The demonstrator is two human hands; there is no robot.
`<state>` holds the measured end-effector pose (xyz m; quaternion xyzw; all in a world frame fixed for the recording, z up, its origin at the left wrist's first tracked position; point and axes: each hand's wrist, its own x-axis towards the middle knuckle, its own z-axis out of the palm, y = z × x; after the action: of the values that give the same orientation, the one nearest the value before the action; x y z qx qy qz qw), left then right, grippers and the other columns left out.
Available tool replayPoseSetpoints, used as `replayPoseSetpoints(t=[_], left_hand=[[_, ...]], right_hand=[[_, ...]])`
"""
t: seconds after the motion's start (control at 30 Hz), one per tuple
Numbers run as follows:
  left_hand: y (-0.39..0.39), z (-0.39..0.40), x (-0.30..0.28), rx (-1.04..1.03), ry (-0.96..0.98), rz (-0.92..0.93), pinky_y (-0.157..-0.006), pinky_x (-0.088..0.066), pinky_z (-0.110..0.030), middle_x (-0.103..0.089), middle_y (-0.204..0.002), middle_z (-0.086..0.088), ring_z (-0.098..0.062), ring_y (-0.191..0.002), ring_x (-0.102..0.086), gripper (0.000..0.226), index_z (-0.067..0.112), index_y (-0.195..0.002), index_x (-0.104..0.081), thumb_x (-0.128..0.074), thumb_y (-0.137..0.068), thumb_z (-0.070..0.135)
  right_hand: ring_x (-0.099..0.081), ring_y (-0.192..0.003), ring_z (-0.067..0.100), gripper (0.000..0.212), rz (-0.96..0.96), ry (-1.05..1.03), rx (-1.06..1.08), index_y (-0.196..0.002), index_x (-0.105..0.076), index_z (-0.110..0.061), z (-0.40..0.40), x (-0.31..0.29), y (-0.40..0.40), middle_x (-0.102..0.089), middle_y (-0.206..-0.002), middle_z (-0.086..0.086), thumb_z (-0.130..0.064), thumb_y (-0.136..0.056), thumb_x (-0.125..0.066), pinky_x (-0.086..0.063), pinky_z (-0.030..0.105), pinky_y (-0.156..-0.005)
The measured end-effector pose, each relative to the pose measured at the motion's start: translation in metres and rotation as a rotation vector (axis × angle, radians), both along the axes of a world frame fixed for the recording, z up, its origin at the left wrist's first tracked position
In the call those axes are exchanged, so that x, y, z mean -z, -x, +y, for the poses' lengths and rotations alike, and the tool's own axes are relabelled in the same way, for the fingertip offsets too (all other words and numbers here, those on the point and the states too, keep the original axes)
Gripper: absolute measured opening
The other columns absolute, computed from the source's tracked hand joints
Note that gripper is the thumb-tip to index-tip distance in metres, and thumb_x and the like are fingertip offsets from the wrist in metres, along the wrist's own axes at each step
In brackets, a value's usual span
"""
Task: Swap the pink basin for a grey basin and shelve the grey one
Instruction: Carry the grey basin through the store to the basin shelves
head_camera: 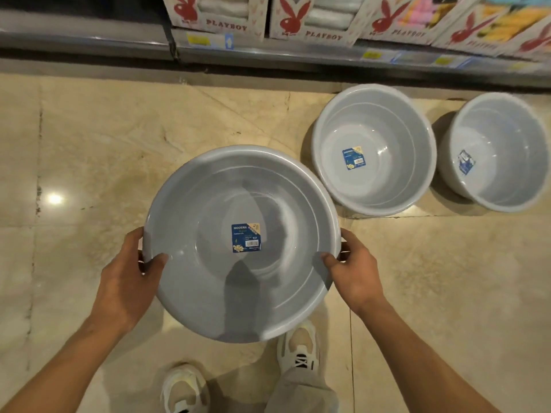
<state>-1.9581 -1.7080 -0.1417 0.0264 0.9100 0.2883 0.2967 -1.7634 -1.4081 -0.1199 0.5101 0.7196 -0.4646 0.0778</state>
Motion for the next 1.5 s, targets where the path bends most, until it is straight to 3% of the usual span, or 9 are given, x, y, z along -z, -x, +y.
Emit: replayPoseSetpoints(t=[0.33, 0.5, 0.63, 0.73, 0.87, 1.13, 1.3, 1.43, 1.5], left_hand=[[0.038, 0.138, -0.136, 0.223, -0.096, 0.099, -0.055, -0.041, -0.015, -0.064, -0.081, 0.018, -0.001, -0.068, -0.062, 0.043, 0.035, -0.135, -0.047, -0.063, -0.095, 0.029], [0.034, 0.221, -0.186, 0.330, -0.149, 0.086, -0.058, -0.041, -0.014, -0.063, -0.087, 0.018, -0.002, -0.074, -0.063, 0.043, 0.028, -0.137, -0.047, -0.062, -0.097, 0.025], [0.022, 0.274, -0.202, 0.365, -0.192, 0.042, -0.064, -0.049, -0.025, -0.066, -0.093, 0.008, -0.011, -0.081, -0.065, 0.042, 0.029, -0.137, -0.046, -0.061, -0.097, 0.026], [0.022, 0.303, -0.197, 0.409, -0.174, -0.004, -0.072, -0.058, -0.041, -0.066, -0.094, 0.008, -0.017, -0.083, -0.066, 0.042, 0.031, -0.135, -0.045, -0.062, -0.096, 0.030], [0.032, 0.334, -0.175, 0.451, -0.152, -0.043, -0.073, -0.060, -0.045, -0.067, -0.089, 0.009, -0.017, -0.080, -0.067, 0.040, 0.034, -0.130, -0.046, -0.063, -0.095, 0.030], [0.060, 0.386, -0.113, 0.471, -0.125, -0.105, -0.063, -0.057, -0.034, -0.068, -0.087, 0.005, -0.015, -0.076, -0.068, 0.041, 0.036, -0.130, -0.044, -0.064, -0.096, 0.026], [0.075, 0.400, -0.078, 0.482, -0.103, -0.143, -0.058, -0.054, -0.027, -0.069, -0.083, 0.004, -0.014, -0.071, -0.069, 0.040, 0.035, -0.129, -0.044, -0.064, -0.096, 0.024], [0.080, 0.409, -0.052, 0.489, -0.081, -0.134, -0.052, -0.049, -0.015, -0.067, -0.080, 0.006, -0.009, -0.067, -0.068, 0.040, 0.033, -0.127, -0.045, -0.067, -0.095, 0.024], [0.080, 0.413, -0.040, 0.481, -0.079, -0.147, -0.055, -0.054, -0.019, -0.067, -0.083, 0.004, -0.011, -0.069, -0.069, 0.041, 0.034, -0.127, -0.044, -0.068, -0.095, 0.026]], right_hand=[[-0.066, -0.066, 0.000, 0.048, 0.107, -0.068, 0.176, -0.094, -0.055, -0.058, 0.095, -0.139, -0.013, -0.071, -0.077, -0.013, -0.013, -0.082, -0.065, -0.047, 0.010, -0.047], [-0.065, -0.068, -0.004, 0.046, 0.086, -0.108, 0.235, -0.111, -0.057, -0.046, 0.151, -0.189, -0.036, -0.069, -0.080, -0.015, -0.012, -0.082, -0.067, -0.042, 0.010, -0.051], [-0.066, -0.074, 0.009, 0.043, 0.060, -0.116, 0.292, -0.117, -0.062, -0.036, 0.190, -0.208, -0.056, -0.071, -0.085, -0.008, -0.011, -0.083, -0.066, -0.046, 0.023, -0.056], [-0.067, -0.071, 0.014, 0.037, 0.016, -0.121, 0.302, -0.115, -0.065, -0.031, 0.217, -0.206, -0.063, -0.072, -0.082, -0.004, -0.012, -0.083, -0.065, -0.048, 0.028, -0.057], [-0.065, -0.056, 0.008, 0.033, -0.033, -0.127, 0.317, -0.108, -0.064, -0.034, 0.240, -0.191, -0.062, -0.071, -0.075, -0.008, -0.012, -0.082, -0.066, -0.045, 0.026, -0.053], [-0.064, -0.054, 0.005, 0.029, -0.095, -0.148, 0.365, -0.101, -0.062, -0.035, 0.270, -0.134, -0.040, -0.067, -0.056, -0.001, -0.012, -0.083, -0.065, -0.044, 0.026, -0.052], [-0.066, -0.051, 0.015, 0.030, -0.112, -0.112, 0.394, -0.103, -0.061, -0.037, 0.279, -0.092, -0.025, -0.069, -0.066, 0.001, -0.013, -0.085, -0.066, -0.051, 0.031, -0.054], [-0.068, -0.065, 0.028, 0.028, -0.127, -0.105, 0.373, -0.110, -0.064, -0.026, 0.288, -0.057, -0.018, -0.070, -0.076, 0.007, -0.011, -0.087, -0.064, -0.056, 0.041, -0.063], [-0.067, -0.069, 0.031, 0.029, -0.140, -0.104, 0.346, -0.115, -0.064, -0.022, 0.293, -0.040, -0.016, -0.070, -0.080, 0.010, -0.011, -0.088, -0.062, -0.056, 0.044, -0.068]])
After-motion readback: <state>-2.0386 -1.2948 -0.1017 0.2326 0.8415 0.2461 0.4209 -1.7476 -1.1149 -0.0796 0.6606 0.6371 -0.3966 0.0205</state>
